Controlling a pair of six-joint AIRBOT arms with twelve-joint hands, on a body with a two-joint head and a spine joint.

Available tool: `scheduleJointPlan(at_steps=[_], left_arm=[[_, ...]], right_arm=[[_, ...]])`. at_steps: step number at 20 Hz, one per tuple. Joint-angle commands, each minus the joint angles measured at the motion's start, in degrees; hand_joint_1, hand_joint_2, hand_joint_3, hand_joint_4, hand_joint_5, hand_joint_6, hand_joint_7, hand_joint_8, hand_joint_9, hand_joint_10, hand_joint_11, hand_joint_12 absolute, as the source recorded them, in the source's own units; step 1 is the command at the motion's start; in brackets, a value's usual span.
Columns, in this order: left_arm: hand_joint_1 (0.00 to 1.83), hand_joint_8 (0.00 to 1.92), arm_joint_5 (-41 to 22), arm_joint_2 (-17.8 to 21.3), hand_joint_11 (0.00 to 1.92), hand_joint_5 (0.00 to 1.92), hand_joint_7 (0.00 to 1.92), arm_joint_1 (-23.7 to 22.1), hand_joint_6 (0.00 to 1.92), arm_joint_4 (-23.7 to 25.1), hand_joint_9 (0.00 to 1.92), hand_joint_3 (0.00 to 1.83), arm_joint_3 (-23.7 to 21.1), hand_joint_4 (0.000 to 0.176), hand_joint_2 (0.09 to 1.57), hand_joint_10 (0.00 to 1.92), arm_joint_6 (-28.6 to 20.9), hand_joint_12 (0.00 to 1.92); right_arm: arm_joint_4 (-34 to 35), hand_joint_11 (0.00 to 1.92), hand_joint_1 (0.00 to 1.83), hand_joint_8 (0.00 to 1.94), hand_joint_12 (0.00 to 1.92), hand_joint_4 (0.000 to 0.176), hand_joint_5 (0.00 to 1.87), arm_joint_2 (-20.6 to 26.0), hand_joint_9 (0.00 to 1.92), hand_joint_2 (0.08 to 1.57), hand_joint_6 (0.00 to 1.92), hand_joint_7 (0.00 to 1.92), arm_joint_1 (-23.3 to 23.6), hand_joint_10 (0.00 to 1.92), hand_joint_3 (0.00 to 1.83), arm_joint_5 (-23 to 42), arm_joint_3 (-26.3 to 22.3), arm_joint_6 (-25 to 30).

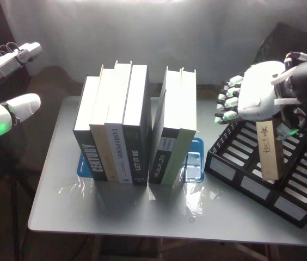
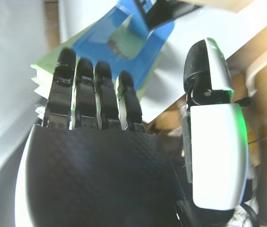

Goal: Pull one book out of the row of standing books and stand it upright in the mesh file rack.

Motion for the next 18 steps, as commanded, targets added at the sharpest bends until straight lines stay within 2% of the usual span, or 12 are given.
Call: scheduleJointPlan(at_steps=[1, 2, 3, 4, 5, 7, 8, 9, 10, 11, 17, 18], left_arm=[[0.53, 0.0, -7.1, 0.3, 0.0, 0.08, 0.0, 0.1, 0.0, -1.4, 0.0, 0.0, 0.5, 0.0, 1.48, 0.0, -0.3, 0.0], [0.53, 0.0, -7.1, 0.1, 0.0, 0.08, 0.0, 0.2, 0.0, -1.4, 0.0, 0.0, 0.7, 0.0, 1.48, 0.0, -0.3, 0.0], [0.54, 0.0, -7.1, 0.0, 0.0, 0.09, 0.0, 0.2, 0.01, -1.4, 0.0, 0.0, 0.8, 0.0, 1.48, 0.0, -0.3, 0.0], [0.54, 0.0, -7.1, -0.1, 0.0, 0.1, 0.0, 0.2, 0.01, -1.4, 0.0, 0.0, 0.9, 0.0, 1.48, 0.0, -0.3, 0.0], [0.49, 0.0, -7.1, -0.1, 0.0, 0.09, 0.0, 0.3, 0.0, -1.4, 0.0, 0.0, 0.9, 0.0, 1.48, 0.0, -0.3, 0.0], [0.47, 0.0, -7.0, -0.5, 0.0, 0.08, 0.0, 0.5, 0.0, -1.4, 0.0, 0.0, 1.2, 0.0, 1.48, 0.0, -0.3, 0.0], [0.48, 0.0, -7.0, -0.7, 0.0, 0.08, 0.0, 0.5, 0.0, -1.4, 0.0, 0.0, 1.4, 0.0, 1.48, 0.0, -0.3, 0.0], [0.48, 0.0, -7.0, -0.9, 0.0, 0.08, 0.0, 0.5, 0.0, -1.3, 0.0, 0.0, 1.6, 0.0, 1.48, 0.0, -0.3, 0.0], [0.48, 0.0, -7.0, -0.9, 0.0, 0.09, 0.0, 0.5, 0.0, -1.2, 0.0, 0.0, 1.7, 0.0, 1.48, 0.0, -0.3, 0.0], [0.48, 0.0, -7.0, -1.0, 0.0, 0.08, 0.0, 0.5, 0.0, -1.2, 0.0, 0.0, 1.7, 0.0, 1.48, 0.0, -0.3, 0.0], [0.54, 0.0, -7.5, -1.6, 0.0, 0.09, 0.0, 0.9, 0.0, -1.5, 0.0, 0.0, 2.1, 0.0, 1.46, 0.0, -0.3, 0.0], [0.57, 0.0, -7.5, -1.6, 0.0, 0.1, 0.0, 0.9, 0.0, -1.5, 0.0, 0.0, 2.1, 0.0, 1.46, 0.0, -0.3, 0.0]], right_arm=[[-1.6, 0.0, 0.88, 0.0, 0.29, 0.027, 0.02, 0.5, 0.03, 1.02, 0.0, 0.01, -0.4, 0.01, 0.01, -3.4, 0.7, 0.0], [-2.9, 0.0, 0.81, 0.0, 0.13, 0.058, 0.0, 0.2, 0.0, 1.04, 0.0, 0.0, -0.8, 0.0, 0.0, -3.3, 1.6, 1.0], [-3.7, 0.0, 0.91, 0.0, 0.47, 0.042, 0.06, 0.2, 0.06, 0.99, 0.0, 0.0, -0.9, 0.01, 0.0, -3.2, 1.8, 1.1], [-4.6, 0.0, 0.96, 0.01, 0.58, 0.031, 0.11, 0.2, 0.09, 0.97, 0.02, 0.04, -0.9, 0.02, 0.0, -3.0, 2.2, 1.2], [-4.8, 0.0, 0.99, 0.0, 0.47, 0.044, 0.09, 0.2, 0.07, 0.97, 0.01, 0.02, -0.9, 0.01, 0.0, -3.0, 2.6, 1.3], [-5.3, 0.0, 0.99, 0.0, 0.41, 0.048, 0.08, 0.2, 0.07, 0.97, 0.0, 0.01, -0.9, 0.0, 0.0, -3.0, 4.0, 1.7], [-5.7, 0.0, 1.03, 0.0, 0.24, 0.05, 0.08, 0.2, 0.04, 0.98, 0.0, 0.0, -0.9, 0.01, 0.0, -3.1, 4.5, 2.1], [-6.0, 0.0, 1.01, 0.0, 0.18, 0.07, 0.05, 0.4, 0.02, 1.0, 0.0, 0.0, -0.7, 0.01, 0.01, -3.2, 5.0, 2.7], [-6.1, 0.0, 1.02, 0.0, 0.09, 0.069, 0.02, 0.4, 0.0, 1.0, 0.0, 0.0, -0.3, 0.0, 0.0, -3.3, 5.4, 2.7], [-6.2, 0.0, 1.03, 0.0, 0.02, 0.08, 0.0, 0.4, 0.0, 1.02, 0.0, 0.0, 0.1, 0.0, 0.01, -3.4, 5.9, 2.7], [-6.9, 0.03, 1.07, 0.0, 0.02, 0.074, 0.04, 0.4, 0.01, 1.0, 0.01, 0.0, 2.3, 0.0, 0.0, -4.7, 7.6, 5.4], [-6.9, 0.0, 1.1, 0.0, 0.33, 0.052, 0.06, 0.3, 0.05, 1.0, 0.01, 0.0, 2.4, 0.01, 0.0, -4.8, 7.6, 5.4]])
